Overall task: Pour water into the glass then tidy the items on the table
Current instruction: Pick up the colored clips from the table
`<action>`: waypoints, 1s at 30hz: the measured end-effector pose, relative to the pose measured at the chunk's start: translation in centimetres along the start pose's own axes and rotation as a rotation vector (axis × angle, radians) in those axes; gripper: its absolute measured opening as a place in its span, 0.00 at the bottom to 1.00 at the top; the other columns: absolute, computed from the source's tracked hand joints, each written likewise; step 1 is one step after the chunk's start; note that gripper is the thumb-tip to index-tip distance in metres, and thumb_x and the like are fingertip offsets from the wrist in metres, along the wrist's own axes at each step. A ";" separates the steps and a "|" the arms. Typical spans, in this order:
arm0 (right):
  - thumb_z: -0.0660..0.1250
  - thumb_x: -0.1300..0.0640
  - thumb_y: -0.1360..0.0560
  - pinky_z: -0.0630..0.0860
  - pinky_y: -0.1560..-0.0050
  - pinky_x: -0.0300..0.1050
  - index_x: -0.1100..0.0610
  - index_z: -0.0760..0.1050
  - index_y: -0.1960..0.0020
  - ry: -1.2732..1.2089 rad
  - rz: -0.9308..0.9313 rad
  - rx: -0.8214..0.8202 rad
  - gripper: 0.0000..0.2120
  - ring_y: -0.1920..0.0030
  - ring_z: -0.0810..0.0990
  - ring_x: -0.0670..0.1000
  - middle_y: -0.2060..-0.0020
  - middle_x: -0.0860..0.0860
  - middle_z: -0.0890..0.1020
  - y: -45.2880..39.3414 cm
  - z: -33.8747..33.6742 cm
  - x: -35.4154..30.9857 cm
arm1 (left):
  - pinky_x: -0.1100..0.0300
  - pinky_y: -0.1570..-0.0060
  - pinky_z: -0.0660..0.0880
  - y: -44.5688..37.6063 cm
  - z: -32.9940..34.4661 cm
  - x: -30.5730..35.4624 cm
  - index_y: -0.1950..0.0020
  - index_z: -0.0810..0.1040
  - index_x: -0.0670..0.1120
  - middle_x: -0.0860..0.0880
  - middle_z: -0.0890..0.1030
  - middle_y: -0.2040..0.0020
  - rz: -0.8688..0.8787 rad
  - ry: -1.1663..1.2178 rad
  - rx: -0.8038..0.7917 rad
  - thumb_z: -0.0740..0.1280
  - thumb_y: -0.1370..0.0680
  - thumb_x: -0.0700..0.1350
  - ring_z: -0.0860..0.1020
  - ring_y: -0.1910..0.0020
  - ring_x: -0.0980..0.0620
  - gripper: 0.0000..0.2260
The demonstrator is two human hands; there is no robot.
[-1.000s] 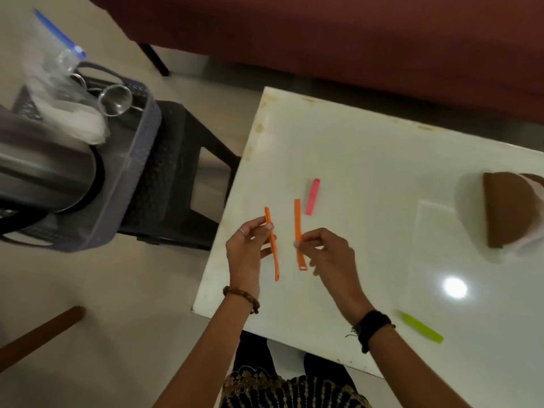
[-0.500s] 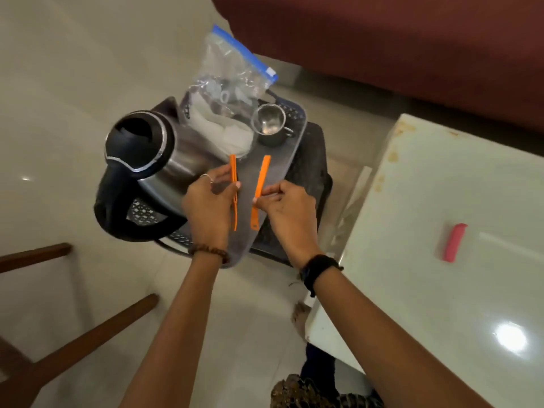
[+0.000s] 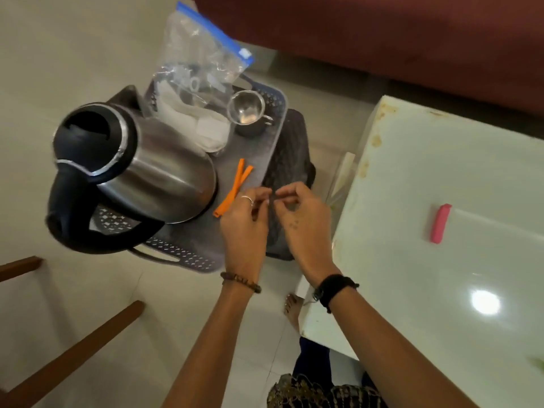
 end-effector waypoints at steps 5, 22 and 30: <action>0.66 0.56 0.25 0.70 0.68 0.28 0.50 0.75 0.53 0.052 0.164 0.140 0.03 0.70 0.75 0.39 0.61 0.42 0.80 3.5 -9.7 7.9 | 0.81 0.57 0.69 6.8 9.6 2.8 0.51 0.80 0.42 0.49 0.81 0.55 -0.048 0.099 -0.279 0.66 0.25 0.35 0.76 0.60 0.64 0.06; 0.64 0.67 0.28 0.70 0.47 0.46 0.55 0.73 0.40 0.659 0.537 0.163 0.17 0.44 0.71 0.55 0.43 0.54 0.75 19.1 -38.3 31.9 | 0.49 0.30 0.59 16.2 34.2 11.1 0.30 0.68 0.46 0.43 0.57 0.24 0.427 -0.509 -0.453 0.63 0.23 0.39 0.58 0.27 0.41 0.21; 0.59 0.72 0.28 0.68 0.63 0.42 0.59 0.72 0.43 0.582 0.474 0.183 0.17 0.54 0.74 0.53 0.50 0.55 0.75 18.1 -36.9 32.2 | 0.59 0.45 0.69 16.0 33.9 10.3 0.42 0.77 0.40 0.43 0.76 0.39 0.269 -0.361 -0.346 0.58 0.23 0.33 0.73 0.42 0.42 0.13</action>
Point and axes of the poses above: each hand's wrist, its own y-axis away from the middle knuckle, its own z-axis out of the palm, x = y × z, the point moved 10 cm from there along -y, towards the middle knuckle
